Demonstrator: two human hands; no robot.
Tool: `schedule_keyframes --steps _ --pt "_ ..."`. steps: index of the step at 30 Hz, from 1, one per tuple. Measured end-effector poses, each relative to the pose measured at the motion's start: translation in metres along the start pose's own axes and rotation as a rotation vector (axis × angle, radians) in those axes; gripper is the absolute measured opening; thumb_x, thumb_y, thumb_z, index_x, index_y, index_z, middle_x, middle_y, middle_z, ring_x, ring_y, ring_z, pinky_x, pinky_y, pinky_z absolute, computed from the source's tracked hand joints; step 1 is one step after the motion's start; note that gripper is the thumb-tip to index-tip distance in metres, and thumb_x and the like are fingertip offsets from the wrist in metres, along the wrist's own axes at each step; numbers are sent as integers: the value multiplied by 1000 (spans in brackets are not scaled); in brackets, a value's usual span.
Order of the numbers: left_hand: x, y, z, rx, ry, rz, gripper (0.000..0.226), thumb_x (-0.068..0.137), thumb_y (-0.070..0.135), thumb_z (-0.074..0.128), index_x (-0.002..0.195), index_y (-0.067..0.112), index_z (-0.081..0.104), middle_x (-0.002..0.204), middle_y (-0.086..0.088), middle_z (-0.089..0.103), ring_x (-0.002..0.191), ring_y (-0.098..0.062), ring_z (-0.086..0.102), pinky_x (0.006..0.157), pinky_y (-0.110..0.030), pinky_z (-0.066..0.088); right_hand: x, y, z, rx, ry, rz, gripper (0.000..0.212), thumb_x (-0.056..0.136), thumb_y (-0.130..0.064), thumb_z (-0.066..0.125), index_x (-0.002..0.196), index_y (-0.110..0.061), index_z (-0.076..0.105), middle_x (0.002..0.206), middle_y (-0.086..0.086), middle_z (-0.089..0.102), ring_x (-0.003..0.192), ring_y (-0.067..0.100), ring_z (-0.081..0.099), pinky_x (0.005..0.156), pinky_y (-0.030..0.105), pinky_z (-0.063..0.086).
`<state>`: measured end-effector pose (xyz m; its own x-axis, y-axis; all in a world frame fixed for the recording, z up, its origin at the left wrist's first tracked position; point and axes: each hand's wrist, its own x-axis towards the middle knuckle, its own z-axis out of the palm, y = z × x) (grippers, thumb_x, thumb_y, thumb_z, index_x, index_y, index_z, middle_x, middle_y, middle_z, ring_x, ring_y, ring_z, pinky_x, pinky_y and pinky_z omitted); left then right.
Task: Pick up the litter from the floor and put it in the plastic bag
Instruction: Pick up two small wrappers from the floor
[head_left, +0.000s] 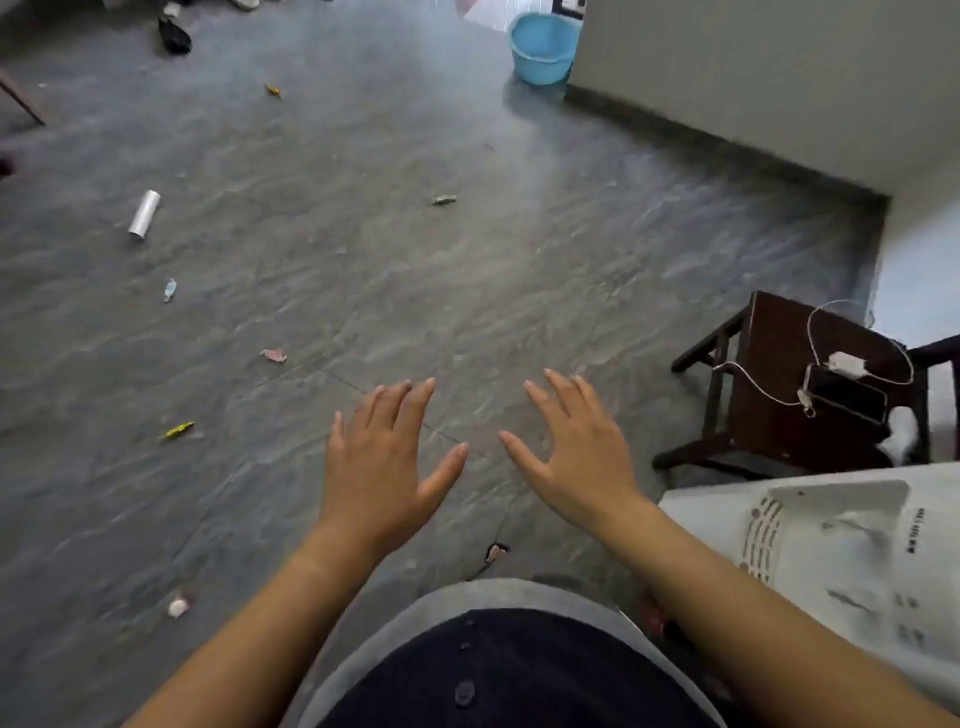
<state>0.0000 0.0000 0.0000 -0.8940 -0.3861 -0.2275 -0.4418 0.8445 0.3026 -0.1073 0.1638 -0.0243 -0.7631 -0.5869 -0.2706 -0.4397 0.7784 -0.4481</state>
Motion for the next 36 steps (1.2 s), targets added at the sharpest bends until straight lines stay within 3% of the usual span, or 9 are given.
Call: schedule_keyframes --steps 7,15,20,29,36 --pt "33 3 -4 86 55 -45 79 77 71 18 140 26 31 142 -2 42 134 -23 35 104 -58 29 24 25 -27 -62 87 -59 76 78 -70 23 137 -23 38 151 1 29 142 23 15 113 41 21" --pt "99 -30 -24 0 103 -160 83 75 74 14 141 26 28 144 -1 39 134 -22 33 105 -57 31 108 -5 -43 -51 -3 -140 80 76 -73 23 142 -28 27 154 -4 19 143 17 8 116 42 18" --pt "194 -66 -54 -17 113 -161 85 74 74 12 142 25 28 144 -2 38 135 -22 32 105 -55 32 215 -33 -74 -3 15 -136 68 85 -60 44 141 -26 29 154 -3 21 142 18 10 116 39 16" --pt "390 -107 -148 -5 180 -41 88 72 75 11 142 25 29 145 -3 39 135 -22 31 107 -56 29 388 -93 -141 -49 51 -184 66 85 -59 44 140 -25 32 152 -3 25 141 17 15 115 37 20" --pt "485 -145 -172 -2 128 -97 89 71 76 9 142 26 29 145 1 38 135 -19 31 110 -52 27 510 -113 -149 -77 25 -253 66 84 -62 41 137 -23 39 148 -2 35 138 17 26 113 32 21"
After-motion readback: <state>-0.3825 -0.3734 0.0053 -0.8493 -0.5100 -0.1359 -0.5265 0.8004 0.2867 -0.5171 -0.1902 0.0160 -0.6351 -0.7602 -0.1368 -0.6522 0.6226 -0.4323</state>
